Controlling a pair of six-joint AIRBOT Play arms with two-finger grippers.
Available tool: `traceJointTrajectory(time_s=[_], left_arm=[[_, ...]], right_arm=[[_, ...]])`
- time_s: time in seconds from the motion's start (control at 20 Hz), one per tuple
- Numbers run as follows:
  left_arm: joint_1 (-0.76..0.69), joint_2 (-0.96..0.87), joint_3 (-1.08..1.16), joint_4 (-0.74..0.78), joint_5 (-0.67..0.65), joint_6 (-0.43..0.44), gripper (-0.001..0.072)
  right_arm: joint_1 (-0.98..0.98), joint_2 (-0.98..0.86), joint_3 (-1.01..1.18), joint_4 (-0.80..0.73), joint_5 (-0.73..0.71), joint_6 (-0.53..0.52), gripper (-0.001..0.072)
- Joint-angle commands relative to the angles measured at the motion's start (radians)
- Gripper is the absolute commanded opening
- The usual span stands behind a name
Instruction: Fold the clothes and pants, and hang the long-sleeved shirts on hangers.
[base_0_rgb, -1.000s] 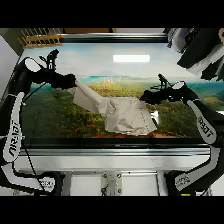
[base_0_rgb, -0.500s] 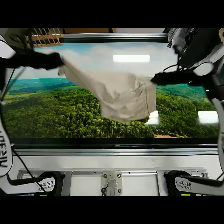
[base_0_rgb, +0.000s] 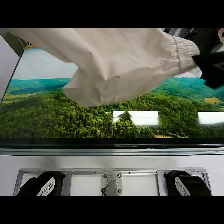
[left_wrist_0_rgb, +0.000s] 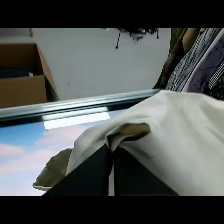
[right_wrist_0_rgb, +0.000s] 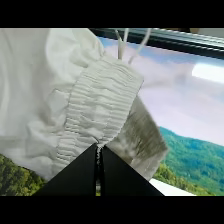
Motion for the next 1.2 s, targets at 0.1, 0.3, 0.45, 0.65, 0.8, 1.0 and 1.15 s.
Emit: traceJointTrajectory(time_s=[0.1, 0.3, 0.45, 0.65, 0.8, 1.0, 1.15], left_arm=[[0.0, 0.167, -0.204, 0.002, 0.15, 0.0, 0.0006], [-0.015, 0.014, -0.296, 0.0, 0.198, 0.006, 0.0006], [-0.093, -0.201, -0.305, 0.0, 0.295, 0.089, 0.0006], [-0.201, -0.473, -0.305, 0.0, 0.434, 0.148, 0.0006], [-0.232, -0.608, -0.304, -0.001, 0.496, 0.146, 0.0178], [-0.168, -0.643, -0.272, 0.002, 0.41, 0.036, 0.0676], [-0.026, -0.597, -0.262, 0.003, 0.135, -0.035, 0.0675]], right_arm=[[0.001, 0.117, -0.022, -0.092, 0.245, 0.253, 0.0012], [0.004, 0.081, -0.198, -0.092, 0.279, 0.322, 0.0013], [0.004, 0.002, -0.348, -0.127, 0.199, 0.322, 0.0013], [0.004, -0.176, -0.401, -0.213, -0.021, 0.276, 0.0013], [0.001, -0.322, -0.397, -0.229, -0.265, 0.277, 0.0096], [-0.026, -0.434, -0.303, -0.231, -0.437, 0.273, 0.0678], [-0.07, -0.383, -0.275, -0.231, -0.419, 0.273, 0.0674]])
